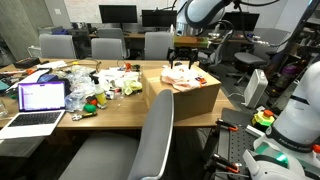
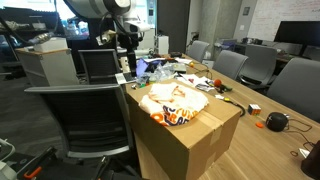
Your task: Pick up the clothe and put it on the headrest of the chair
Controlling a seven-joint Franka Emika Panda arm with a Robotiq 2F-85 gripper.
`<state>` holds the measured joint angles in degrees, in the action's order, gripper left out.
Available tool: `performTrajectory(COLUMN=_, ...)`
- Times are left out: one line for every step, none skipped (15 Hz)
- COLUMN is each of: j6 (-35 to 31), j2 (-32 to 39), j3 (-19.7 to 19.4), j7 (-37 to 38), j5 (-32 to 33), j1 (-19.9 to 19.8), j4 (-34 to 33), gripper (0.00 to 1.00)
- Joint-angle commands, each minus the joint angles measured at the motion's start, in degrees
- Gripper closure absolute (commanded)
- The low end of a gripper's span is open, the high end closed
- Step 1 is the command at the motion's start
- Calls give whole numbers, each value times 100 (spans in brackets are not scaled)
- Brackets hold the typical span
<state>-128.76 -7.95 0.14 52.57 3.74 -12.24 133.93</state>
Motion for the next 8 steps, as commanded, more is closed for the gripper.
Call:
performTrajectory(j6=-116, j2=685, j3=-200, j7=209, j5=-21, j1=145, j4=-478, gripper=0)
performTrajectory(j6=-179, j2=832, j3=-252, j7=189, j5=-84, j1=172, j4=-548, gripper=0)
performTrajectory(j6=-268, j2=987, j3=-307, j7=142, j5=-180, j1=190, j4=-597, gripper=0)
performTrajectory(j6=-315, j2=1133, j3=-361, j7=119, j5=-268, j1=204, j4=-650, gripper=0)
performTrajectory(j6=-390, j2=1268, j3=-424, j7=68, j5=-409, j1=210, j4=-649, gripper=0)
performTrajectory(j6=-441, j2=1379, j3=-481, j7=44, j5=-545, j1=217, j4=-656, gripper=0)
performTrajectory(j6=-513, j2=1494, j3=-539, j7=10, j5=-700, j1=209, j4=-651, gripper=0)
performTrajectory(j6=-565, j2=1587, j3=-603, j7=-6, j5=-886, j1=189, j4=-602, gripper=0)
